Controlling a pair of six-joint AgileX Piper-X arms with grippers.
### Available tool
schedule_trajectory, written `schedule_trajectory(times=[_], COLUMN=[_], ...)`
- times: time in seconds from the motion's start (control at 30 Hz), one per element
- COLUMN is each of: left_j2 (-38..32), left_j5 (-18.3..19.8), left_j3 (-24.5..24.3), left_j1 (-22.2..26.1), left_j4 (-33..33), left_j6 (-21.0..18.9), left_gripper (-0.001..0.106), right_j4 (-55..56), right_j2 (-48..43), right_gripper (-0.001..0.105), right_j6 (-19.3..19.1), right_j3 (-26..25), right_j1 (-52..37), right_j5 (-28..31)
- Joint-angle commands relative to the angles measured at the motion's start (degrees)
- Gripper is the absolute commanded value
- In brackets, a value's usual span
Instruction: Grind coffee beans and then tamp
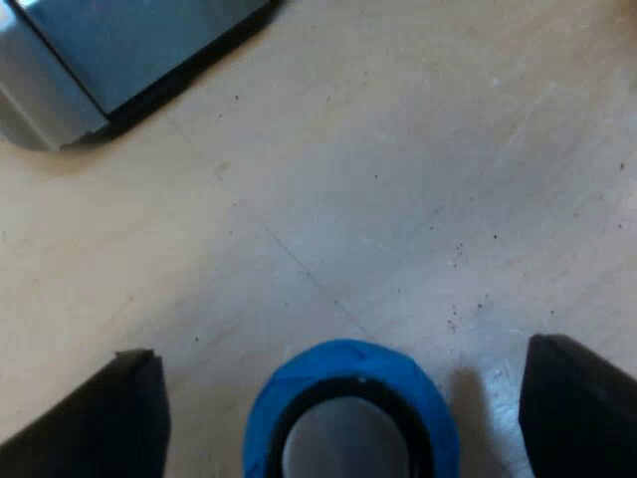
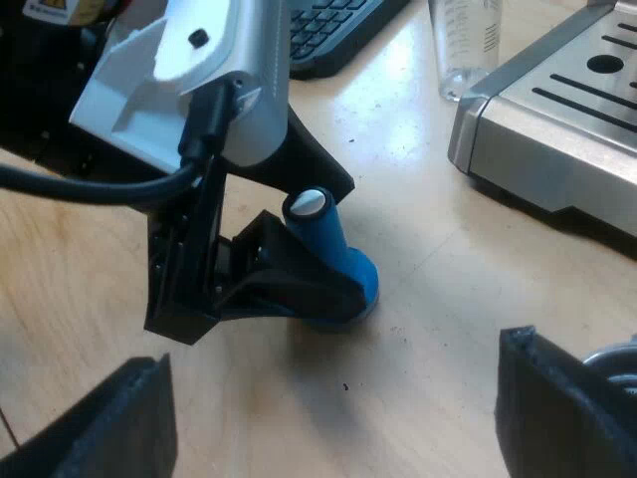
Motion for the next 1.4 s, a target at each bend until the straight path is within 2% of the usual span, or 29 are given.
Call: schedule_trajectory(times=[0.03, 0.2, 0.3, 0.5, 0.73, 0.87, 0.97, 1.1, 1.27, 1.4], left_j2=[-0.1, -0.91, -3.14, -11.31, -20.9, -25.18, -27.08, -27.97, -27.97, -27.97], left_j5=[0.23, 0.06, 0.01, 0.01, 0.01, 0.01, -0.29, -3.01, -4.24, -5.91], left_j3=[-2.27, -10.45, -14.54, -20.25, -23.31, -25.46, -26.17, -26.92, -27.75, -29.22], left_j1=[0.04, 0.04, 0.04, 0.04, 0.04, 0.04, 0.04, 0.04, 0.04, 0.04], left_j4=[3.26, 15.68, 19.98, 23.42, 24.94, 29.12, 30.24, 30.85, 30.82, 30.88], left_j6=[-0.16, 0.55, 0.75, 0.75, 0.22, -0.97, -1.19, -3.71, -4.0, -3.99], left_gripper=[0.086, 0.086, 0.086, 0.086, 0.086, 0.086, 0.086, 0.086, 0.086, 0.086], right_j4=[-0.57, -0.43, 1.71, 18.22, 27.86, 33.1, 36.45, 40.54, 45.26, 49.0], right_j2=[-0.06, -0.39, -0.5, -0.5, -0.5, -0.5, -0.5, -1.48, -4.71, -8.43], right_gripper=[0.067, 0.067, 0.067, 0.067, 0.067, 0.067, 0.067, 0.067, 0.064, 0.063], right_j6=[-0.05, 1.76, 1.46, 1.47, 1.47, 1.47, 1.47, 1.47, -2.23, -2.69], right_j3=[-0.14, -1.79, -4.43, -12.8, -21.49, -26.02, -28.28, -29.73, -29.72, -29.72], right_j1=[-0.2, -0.2, -0.2, -0.2, -2.7, -9.86, -15.02, -21.93, -29.6, -36.86], right_j5=[-0.55, -0.55, -0.25, -0.08, -1.56, -9.28, -9.52, -9.67, -9.66, -9.66])
